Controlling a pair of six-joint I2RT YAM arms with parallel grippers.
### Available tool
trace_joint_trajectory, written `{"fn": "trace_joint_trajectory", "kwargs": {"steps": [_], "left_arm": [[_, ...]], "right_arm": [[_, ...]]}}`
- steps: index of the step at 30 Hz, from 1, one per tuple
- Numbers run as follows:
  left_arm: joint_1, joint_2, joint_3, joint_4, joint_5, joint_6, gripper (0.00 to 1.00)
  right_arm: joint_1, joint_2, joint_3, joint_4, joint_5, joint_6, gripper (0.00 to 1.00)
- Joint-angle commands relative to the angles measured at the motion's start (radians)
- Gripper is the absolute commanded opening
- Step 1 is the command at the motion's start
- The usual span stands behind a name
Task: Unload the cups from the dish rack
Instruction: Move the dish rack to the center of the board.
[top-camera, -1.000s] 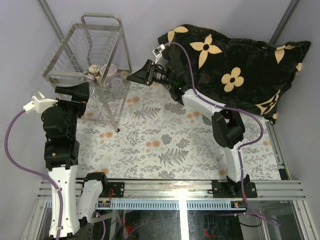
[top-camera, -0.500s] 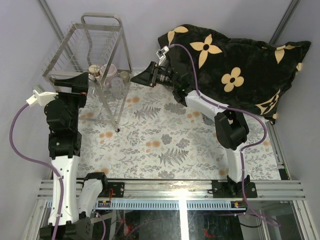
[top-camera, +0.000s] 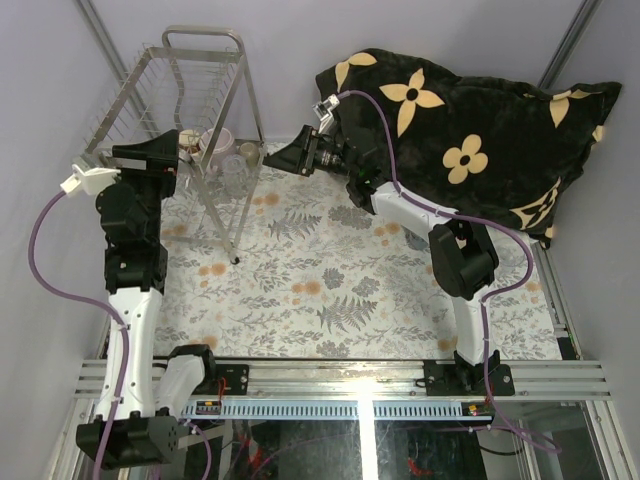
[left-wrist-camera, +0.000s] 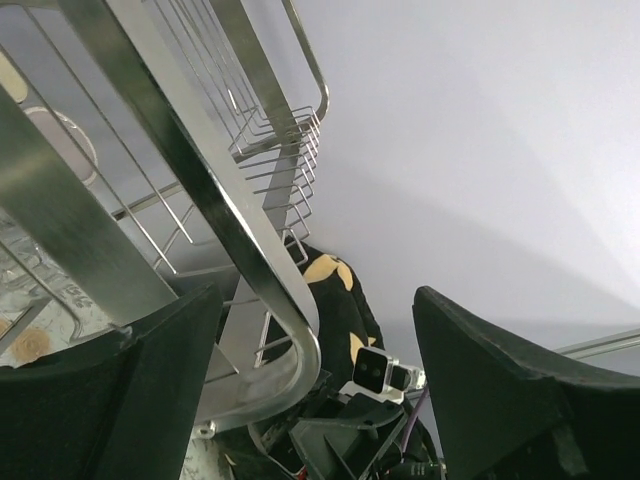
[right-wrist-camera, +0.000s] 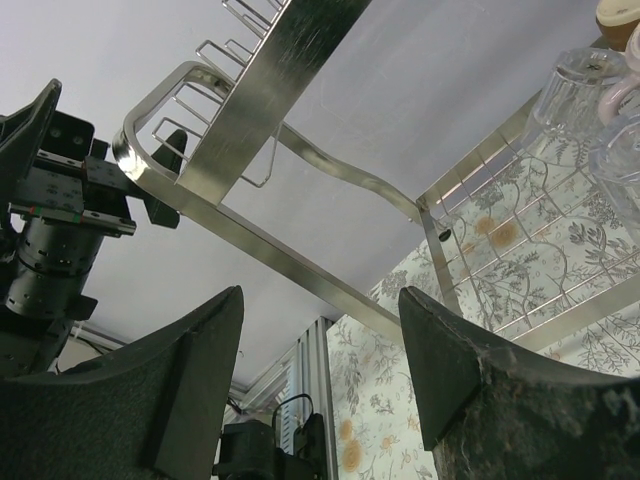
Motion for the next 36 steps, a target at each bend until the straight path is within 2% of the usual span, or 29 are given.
{"fn": "trace_joint_trajectory", "kwargs": {"steps": [1,5,10,18,20,22,26,36], "left_arm": [[-0.014,0.038,-0.004,0.132,-0.008,-0.018,0.72],[-0.021,0.068,-0.003,0.181,0.01,-0.02,0.57],[-0.028,0.071,-0.002,0.184,0.016,-0.02,0.51],[-0.028,0.05,0.022,0.121,0.031,-0.01,0.24],[-0.028,0.042,0.028,0.109,0.033,-0.009,0.12],[-0.028,0.038,0.038,0.091,0.037,-0.007,0.05],[-0.028,0.045,0.072,0.054,0.064,-0.001,0.0],[-0.028,0.013,0.142,-0.002,0.078,0.024,0.0]], "right_arm": [[-0.009,-0.065,0.007,0.069,-0.007,-0.021,0.7],[-0.01,-0.07,-0.013,0.068,-0.005,-0.028,0.7],[-0.015,-0.074,-0.028,0.067,-0.002,-0.035,0.71],[-0.017,-0.071,-0.027,0.073,-0.006,-0.026,0.71],[-0.017,-0.071,-0.027,0.073,-0.005,-0.025,0.71],[-0.017,-0.07,-0.025,0.074,-0.005,-0.023,0.71],[-0.016,-0.069,-0.02,0.073,-0.007,-0.02,0.71],[-0.017,-0.072,-0.006,0.058,-0.007,-0.028,0.71]]}}
